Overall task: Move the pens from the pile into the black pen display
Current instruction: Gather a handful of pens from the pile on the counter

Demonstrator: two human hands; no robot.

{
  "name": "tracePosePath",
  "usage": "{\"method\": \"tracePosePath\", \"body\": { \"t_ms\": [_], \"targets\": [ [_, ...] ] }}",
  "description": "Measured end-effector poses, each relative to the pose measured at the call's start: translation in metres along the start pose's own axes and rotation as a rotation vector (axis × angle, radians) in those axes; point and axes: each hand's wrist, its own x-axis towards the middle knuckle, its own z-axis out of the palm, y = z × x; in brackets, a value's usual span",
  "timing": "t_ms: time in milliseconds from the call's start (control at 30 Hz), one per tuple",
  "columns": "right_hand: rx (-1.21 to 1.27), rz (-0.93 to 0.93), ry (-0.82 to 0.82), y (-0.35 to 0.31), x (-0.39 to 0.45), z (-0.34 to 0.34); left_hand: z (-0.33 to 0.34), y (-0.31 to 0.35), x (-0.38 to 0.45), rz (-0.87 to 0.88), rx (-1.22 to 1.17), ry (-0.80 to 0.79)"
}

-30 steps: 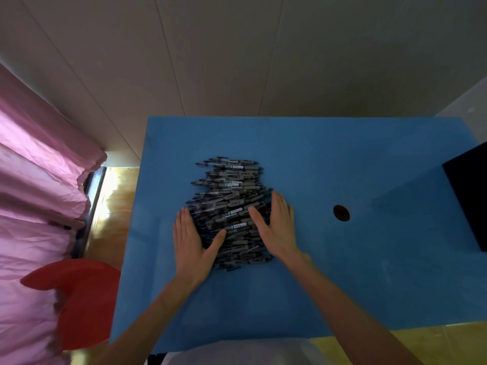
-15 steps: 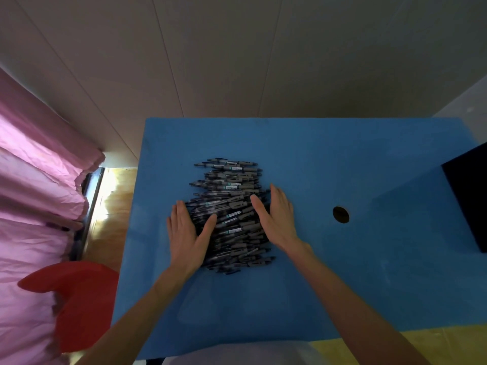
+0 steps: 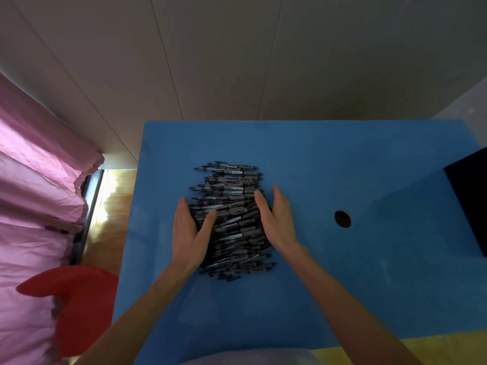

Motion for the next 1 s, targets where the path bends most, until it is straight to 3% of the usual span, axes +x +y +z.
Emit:
{"method": "tracePosePath", "body": {
  "t_ms": [200,500,600,700,867,1000],
  "targets": [
    [0.074,0.016,-0.106,-0.028,0.037,-0.007,-0.008,0.008,0.049,-0.078,-0.029,-0.033],
    [0.082,0.024,-0.140,-0.035,0.073,-0.004,-0.005,0.010,0.027,-0.088,-0.205,-0.109],
    [-0.106,-0.037,-0.116,-0.035,0.088,-0.008,-0.013,0.011,0.031,-0.065,-0.132,-0.170],
    [-0.396,-0.179,-0.094,-0.037,0.111,-0.010,-0.021,0.015,0.047,0.023,0.212,-0.140],
    [-0.632,-0.380,-0.349,-0.064,0.138,-0.010,-0.021,0.029,0.086,0.111,0.334,-0.184],
    [-0.772,-0.457,-0.418,-0.068,0.148,-0.002,-0.016,0.032,0.096,0.074,0.311,-0.188]
  ]
}}
